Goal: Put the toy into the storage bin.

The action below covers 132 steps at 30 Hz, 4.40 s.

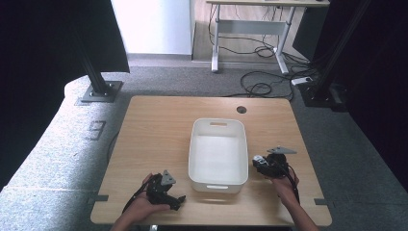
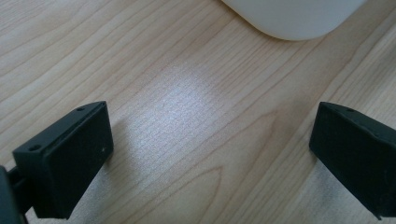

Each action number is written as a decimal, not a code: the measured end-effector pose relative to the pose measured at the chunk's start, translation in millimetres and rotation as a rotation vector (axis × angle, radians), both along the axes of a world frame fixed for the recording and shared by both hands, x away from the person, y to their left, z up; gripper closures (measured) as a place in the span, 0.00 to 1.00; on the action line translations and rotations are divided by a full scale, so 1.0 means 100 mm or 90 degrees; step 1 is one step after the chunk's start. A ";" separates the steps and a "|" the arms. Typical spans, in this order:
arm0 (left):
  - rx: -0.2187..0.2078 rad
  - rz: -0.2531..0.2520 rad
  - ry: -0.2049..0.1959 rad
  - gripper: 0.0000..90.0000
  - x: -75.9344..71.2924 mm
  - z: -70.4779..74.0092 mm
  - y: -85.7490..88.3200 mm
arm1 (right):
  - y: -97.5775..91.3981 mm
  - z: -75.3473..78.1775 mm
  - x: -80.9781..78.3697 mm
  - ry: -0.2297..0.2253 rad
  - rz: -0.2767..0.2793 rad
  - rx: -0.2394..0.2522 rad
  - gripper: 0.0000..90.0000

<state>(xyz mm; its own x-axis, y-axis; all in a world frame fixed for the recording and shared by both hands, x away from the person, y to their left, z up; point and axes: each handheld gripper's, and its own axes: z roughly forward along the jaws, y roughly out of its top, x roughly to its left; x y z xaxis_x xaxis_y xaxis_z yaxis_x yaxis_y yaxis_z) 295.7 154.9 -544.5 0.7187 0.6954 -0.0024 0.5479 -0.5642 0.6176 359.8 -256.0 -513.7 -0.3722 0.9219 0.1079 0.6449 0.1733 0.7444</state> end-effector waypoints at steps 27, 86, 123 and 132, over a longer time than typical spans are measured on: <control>0.001 0.001 0.000 0.00 0.00 0.00 0.00 | 0.06 0.36 -0.12 -0.057 0.016 0.037 0.56; 0.000 0.000 0.000 0.00 0.00 0.00 -0.01 | 0.36 0.62 -0.26 -0.096 0.072 0.071 0.56; 0.000 0.000 -0.001 0.00 0.00 0.00 -0.01 | 0.58 0.55 -0.28 -0.079 0.109 0.077 0.56; 0.000 0.000 -0.001 0.00 0.00 0.00 -0.01 | 0.66 0.54 -0.30 -0.079 0.122 0.071 0.56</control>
<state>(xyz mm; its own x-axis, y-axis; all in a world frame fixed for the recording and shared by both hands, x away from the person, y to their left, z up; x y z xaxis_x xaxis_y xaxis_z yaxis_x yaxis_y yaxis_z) 295.6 154.1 -544.4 0.7189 0.6951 -0.0013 0.5468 -0.5644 0.6184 329.7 -190.3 -459.8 -0.5558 0.8181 0.1475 0.5105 0.1958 0.8373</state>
